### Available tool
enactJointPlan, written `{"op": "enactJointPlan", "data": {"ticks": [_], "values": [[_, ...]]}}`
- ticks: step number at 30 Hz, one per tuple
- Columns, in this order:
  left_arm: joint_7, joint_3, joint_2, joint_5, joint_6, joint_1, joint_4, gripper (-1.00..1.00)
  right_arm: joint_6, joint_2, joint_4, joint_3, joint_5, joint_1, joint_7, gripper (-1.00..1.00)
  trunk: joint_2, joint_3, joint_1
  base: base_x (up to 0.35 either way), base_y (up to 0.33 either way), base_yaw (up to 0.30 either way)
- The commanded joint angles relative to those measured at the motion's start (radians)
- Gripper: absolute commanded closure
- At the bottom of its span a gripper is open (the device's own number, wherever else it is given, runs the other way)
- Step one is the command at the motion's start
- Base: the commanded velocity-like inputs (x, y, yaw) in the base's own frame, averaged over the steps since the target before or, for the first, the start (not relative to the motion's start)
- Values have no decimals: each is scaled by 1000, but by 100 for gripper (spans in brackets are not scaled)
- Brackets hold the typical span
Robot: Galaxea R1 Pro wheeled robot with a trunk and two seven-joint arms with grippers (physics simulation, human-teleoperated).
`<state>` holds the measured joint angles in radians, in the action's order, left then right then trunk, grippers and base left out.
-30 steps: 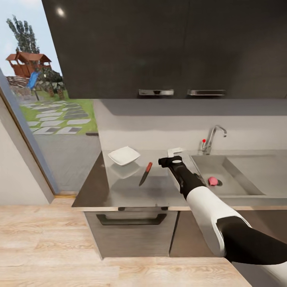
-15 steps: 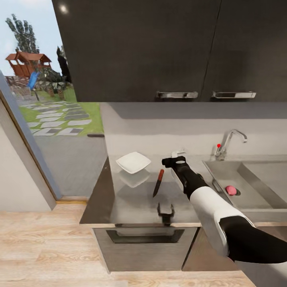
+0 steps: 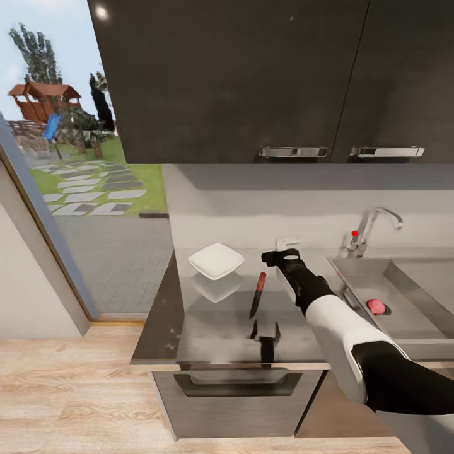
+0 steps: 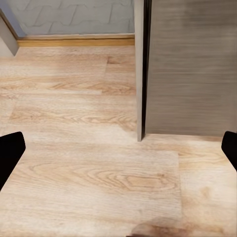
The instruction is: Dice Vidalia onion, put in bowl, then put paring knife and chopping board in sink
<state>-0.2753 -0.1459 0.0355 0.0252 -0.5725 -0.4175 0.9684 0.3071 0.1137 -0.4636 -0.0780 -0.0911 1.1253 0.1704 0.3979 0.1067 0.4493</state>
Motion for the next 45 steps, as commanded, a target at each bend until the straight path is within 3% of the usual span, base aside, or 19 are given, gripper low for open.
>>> {"op": "enactJointPlan", "data": {"ticks": [1,5,10,24,45], "values": [[-7,-4,1,2,-1,0,0,-100,9,-4,0,-4,-3,1,3,-100,2,2,1,1,1,0],[-7,-4,1,2,-1,0,-7,-100,9,-36,4,-5,27,1,3,-100,2,2,1,0,0,0],[-7,-4,1,2,-1,0,-7,-100,9,-44,5,-5,45,1,3,-100,2,2,1,0,0,0],[-7,-4,1,2,0,0,-14,-100,9,-44,14,-8,51,1,3,-100,2,4,1,100,0,0],[-7,-4,0,2,0,0,-28,-100,9,-44,14,-8,51,1,3,-100,2,35,1,1,0,0]]}}
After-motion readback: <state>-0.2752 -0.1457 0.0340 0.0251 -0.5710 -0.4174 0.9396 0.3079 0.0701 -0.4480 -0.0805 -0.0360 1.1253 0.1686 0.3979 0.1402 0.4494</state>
